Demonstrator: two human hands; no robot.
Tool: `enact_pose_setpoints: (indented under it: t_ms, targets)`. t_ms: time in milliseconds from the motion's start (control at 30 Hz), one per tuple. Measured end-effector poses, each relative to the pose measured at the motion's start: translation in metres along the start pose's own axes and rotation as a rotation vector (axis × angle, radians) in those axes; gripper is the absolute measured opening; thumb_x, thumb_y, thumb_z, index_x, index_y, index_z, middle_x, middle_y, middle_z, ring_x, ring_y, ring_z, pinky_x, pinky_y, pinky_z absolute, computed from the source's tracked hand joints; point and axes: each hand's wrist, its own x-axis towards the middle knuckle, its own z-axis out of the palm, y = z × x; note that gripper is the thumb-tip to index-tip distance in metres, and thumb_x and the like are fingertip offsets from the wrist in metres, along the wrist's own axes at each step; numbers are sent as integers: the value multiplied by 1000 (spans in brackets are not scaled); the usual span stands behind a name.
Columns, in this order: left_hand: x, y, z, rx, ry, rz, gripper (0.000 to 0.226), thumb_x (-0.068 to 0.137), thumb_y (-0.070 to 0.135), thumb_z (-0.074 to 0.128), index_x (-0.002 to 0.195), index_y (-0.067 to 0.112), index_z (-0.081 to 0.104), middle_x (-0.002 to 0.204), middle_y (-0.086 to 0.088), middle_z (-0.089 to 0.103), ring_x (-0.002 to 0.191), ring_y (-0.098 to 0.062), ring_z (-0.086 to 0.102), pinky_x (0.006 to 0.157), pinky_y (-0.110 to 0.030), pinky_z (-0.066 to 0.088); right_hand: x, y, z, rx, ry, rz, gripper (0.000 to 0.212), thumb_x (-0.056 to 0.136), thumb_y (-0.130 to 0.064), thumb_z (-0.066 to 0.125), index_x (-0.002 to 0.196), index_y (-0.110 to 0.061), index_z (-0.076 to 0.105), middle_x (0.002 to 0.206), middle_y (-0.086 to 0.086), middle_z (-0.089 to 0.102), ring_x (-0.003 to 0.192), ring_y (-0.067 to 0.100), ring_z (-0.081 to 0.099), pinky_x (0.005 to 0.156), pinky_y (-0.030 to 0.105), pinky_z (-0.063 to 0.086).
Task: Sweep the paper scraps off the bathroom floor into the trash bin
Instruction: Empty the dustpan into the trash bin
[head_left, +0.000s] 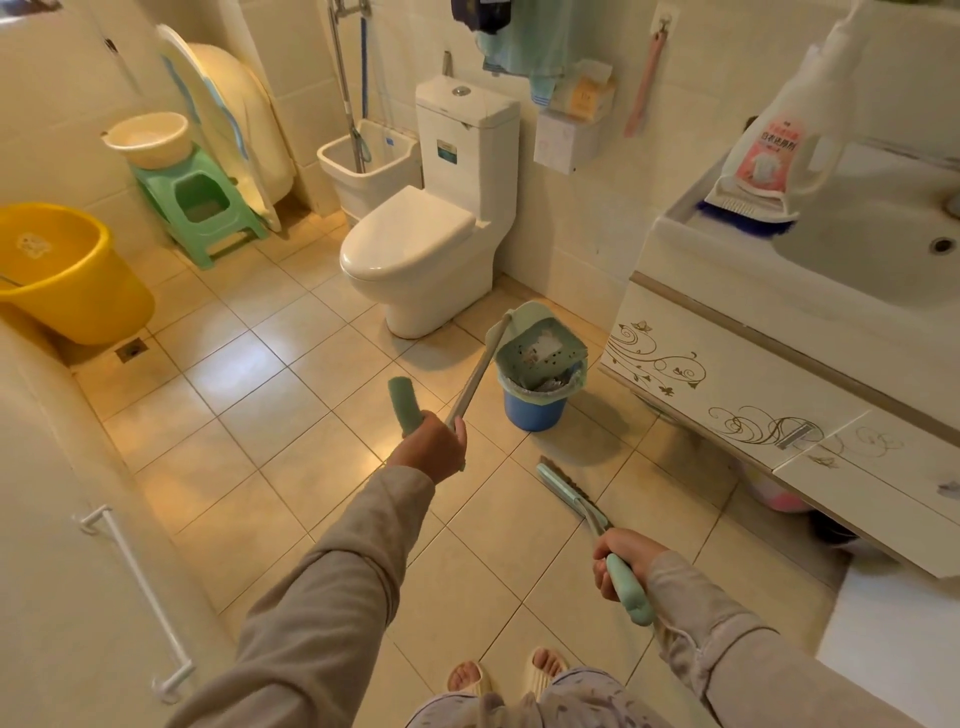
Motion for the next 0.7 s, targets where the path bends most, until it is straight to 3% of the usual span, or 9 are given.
enact_pose_setpoints:
  t_ms: [100, 200, 367, 500, 700]
  targets:
    - [4, -15, 0, 76, 5, 27, 58, 93, 7, 54, 141, -9, 25, 121, -15, 63, 90, -19, 71, 82, -32, 56, 0, 0, -1, 25, -8, 9, 38, 94, -1, 29, 57, -12, 33, 26, 4, 36, 13, 12, 31, 25, 7, 29]
    - [4, -10, 1, -23, -2, -65, 58, 95, 9, 52, 141, -10, 22, 105, -11, 70, 88, -19, 71, 81, -31, 56, 0, 1, 1, 23, -9, 7, 36, 94, 0, 29, 60, -11, 34, 26, 5, 36, 13, 12, 32, 26, 7, 30]
    - [0, 27, -1, -111, -27, -29, 55, 92, 2, 56, 140, -1, 31, 124, -11, 59, 89, -20, 71, 76, -28, 57, 0, 6, 2, 28, -8, 1, 35, 94, 0, 29, 61, -10, 33, 25, 4, 36, 13, 12, 31, 26, 6, 29]
    - [-5, 36, -2, -201, -64, -70, 55, 91, 0, 56, 139, -4, 30, 125, -14, 58, 92, -23, 70, 78, -30, 58, -1, 8, -2, 8, -1, 17, 38, 92, -1, 28, 57, -12, 32, 27, 4, 35, 15, 11, 30, 27, 7, 29]
    - [-6, 28, 6, -340, -111, -229, 57, 96, 5, 49, 141, -10, 18, 101, -10, 69, 90, -21, 70, 76, -28, 55, 0, 8, 0, -3, -2, -7, 38, 93, 0, 30, 56, -13, 32, 25, 4, 35, 14, 11, 31, 26, 8, 29]
